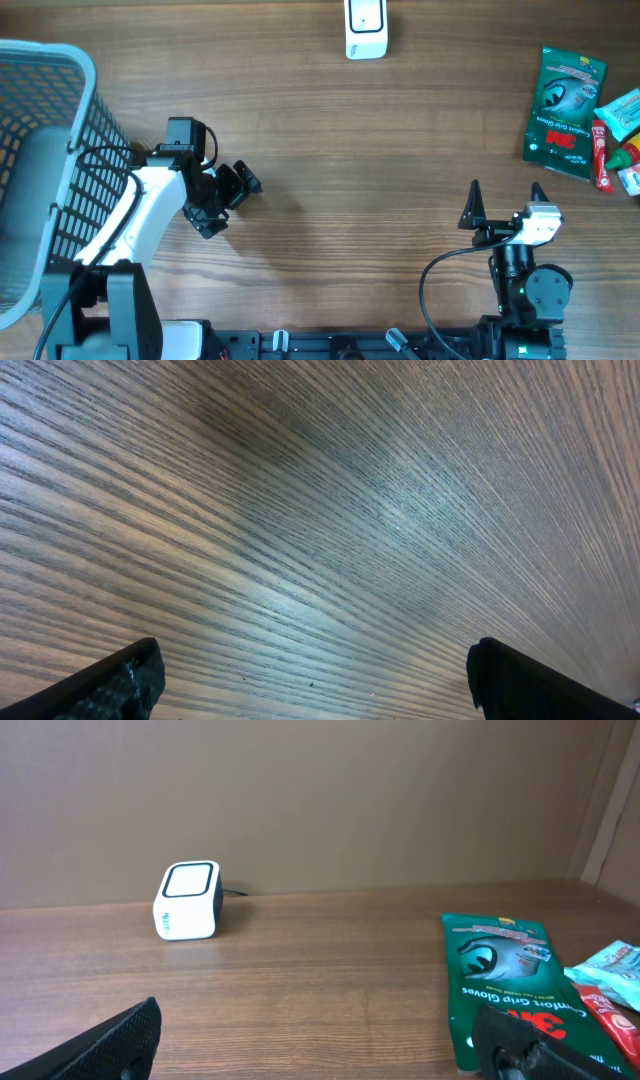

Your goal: Scan the item barcode

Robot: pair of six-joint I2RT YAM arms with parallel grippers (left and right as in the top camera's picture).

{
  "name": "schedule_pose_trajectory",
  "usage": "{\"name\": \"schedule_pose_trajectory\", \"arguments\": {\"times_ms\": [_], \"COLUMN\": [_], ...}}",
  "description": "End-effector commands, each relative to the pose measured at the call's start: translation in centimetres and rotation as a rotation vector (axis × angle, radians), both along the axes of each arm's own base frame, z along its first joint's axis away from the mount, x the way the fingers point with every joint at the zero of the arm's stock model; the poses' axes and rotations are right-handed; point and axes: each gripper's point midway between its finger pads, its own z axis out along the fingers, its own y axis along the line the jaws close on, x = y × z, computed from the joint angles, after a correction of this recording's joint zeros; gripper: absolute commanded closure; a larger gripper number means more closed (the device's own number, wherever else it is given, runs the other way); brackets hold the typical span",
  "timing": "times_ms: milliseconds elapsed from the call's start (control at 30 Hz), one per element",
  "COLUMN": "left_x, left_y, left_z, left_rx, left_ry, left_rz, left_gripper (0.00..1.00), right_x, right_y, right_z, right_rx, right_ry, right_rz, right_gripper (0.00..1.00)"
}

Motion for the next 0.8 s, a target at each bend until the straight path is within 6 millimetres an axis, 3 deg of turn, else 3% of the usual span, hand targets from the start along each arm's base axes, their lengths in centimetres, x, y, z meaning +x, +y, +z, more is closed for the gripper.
{"name": "schedule_pose_trajectory", "arguments": {"times_ms": [0, 167, 267, 400, 500, 600, 700, 767], "left_x": [0.0, 0.1, 1.4, 4.4, 5.0, 4.4, 2.5, 1.1], "left_y": [0.2, 1.4, 0.7, -0.6, -1.3, -1.7, -1.0, -0.4], "left_z": [-0.1, -0.3, 1.0, 5.6, 9.6, 13.8, 18.2, 19.2], "left_rx": [0.006, 0.082, 0.101, 0.176, 0.244, 0.279, 0.31, 0.321], "left_ry": [0.003, -0.007, -0.108, -0.383, -0.559, -0.722, -0.907, -0.975], "left_rz": [0.006, 0.001, -0.031, -0.082, -0.105, -0.166, -0.238, -0.244], "left_gripper": [0.0, 0.0, 0.0, 0.0, 0.0, 0.0, 0.0, 0.0], "right_x": [0.0, 0.0, 0.0, 0.0, 0.0, 0.0, 0.0, 0.0], "right_y": [0.4, 0.4, 0.4, 0.4, 0.4, 0.4, 0.4, 0.4], "right_z": [0.1, 0.1, 0.1, 0.1, 0.1, 0.1, 0.1, 0.1], "right_rx": [-0.013, -0.013, -0.013, -0.013, -0.014, -0.013, -0.014, -0.013], "right_ry": [-0.01, -0.01, -0.01, -0.01, -0.01, -0.01, -0.01, -0.01], "right_rz": [0.022, 0.022, 0.022, 0.022, 0.022, 0.022, 0.022, 0.022], "right_gripper": [0.0, 0.0, 0.0, 0.0, 0.0, 0.0, 0.0, 0.0]}}
